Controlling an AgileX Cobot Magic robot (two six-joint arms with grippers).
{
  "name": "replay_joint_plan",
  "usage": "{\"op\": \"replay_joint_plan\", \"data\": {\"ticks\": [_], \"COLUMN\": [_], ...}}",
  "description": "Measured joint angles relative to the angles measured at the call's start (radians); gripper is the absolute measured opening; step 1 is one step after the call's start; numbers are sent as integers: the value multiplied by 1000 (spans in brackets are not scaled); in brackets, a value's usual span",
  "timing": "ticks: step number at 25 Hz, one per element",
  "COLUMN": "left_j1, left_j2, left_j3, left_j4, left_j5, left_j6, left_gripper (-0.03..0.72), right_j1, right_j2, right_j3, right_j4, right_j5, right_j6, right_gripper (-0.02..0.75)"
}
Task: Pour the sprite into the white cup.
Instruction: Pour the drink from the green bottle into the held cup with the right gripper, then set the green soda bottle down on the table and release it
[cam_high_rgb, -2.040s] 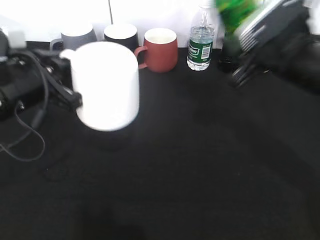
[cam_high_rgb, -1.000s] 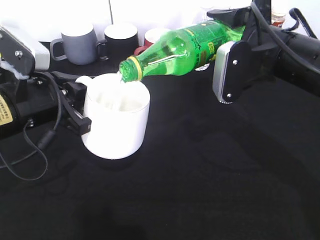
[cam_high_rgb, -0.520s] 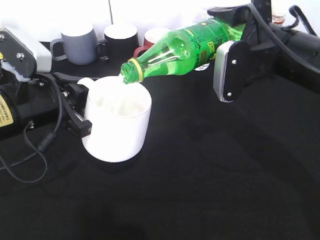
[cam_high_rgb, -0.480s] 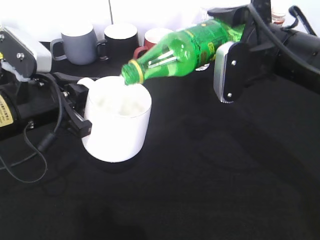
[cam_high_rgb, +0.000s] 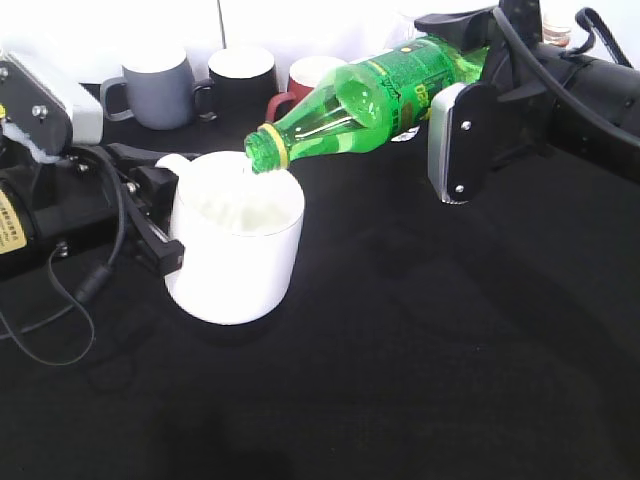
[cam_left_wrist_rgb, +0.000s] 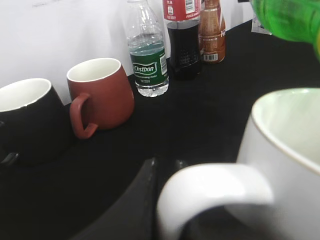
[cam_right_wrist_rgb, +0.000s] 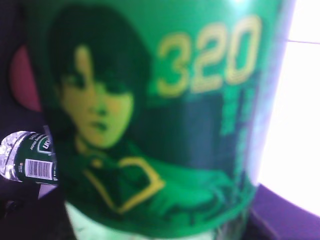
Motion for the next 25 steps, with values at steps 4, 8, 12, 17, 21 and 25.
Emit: {"op": "replay_joint_plan", "data": {"ticks": [4, 8, 12, 17, 21, 25], "left_j1": [0, 0, 0, 0, 26, 292], "left_j2": [0, 0, 0, 1, 1, 4], "left_j3": [0, 0, 1, 1, 3, 0], "left_j4": [1, 3, -35, -195, -465, -513], "left_j5": [0, 0, -9, -98, -201, -261], "left_j6": [1, 1, 4, 14, 232, 262], "left_gripper": [64, 64, 64, 64, 64, 63], "right_j1": [0, 0, 0, 0, 0, 0], "right_j2": [0, 0, 0, 0, 0, 0], "right_j3": [0, 0, 0, 0, -1, -1], "right_j4": [0, 1, 1, 2, 11, 46], "right_j5": [0, 0, 0, 0, -7, -47], "right_j6": [0, 67, 270, 1002, 1452, 1512], "right_gripper": [396, 396, 396, 396, 396, 393]}}
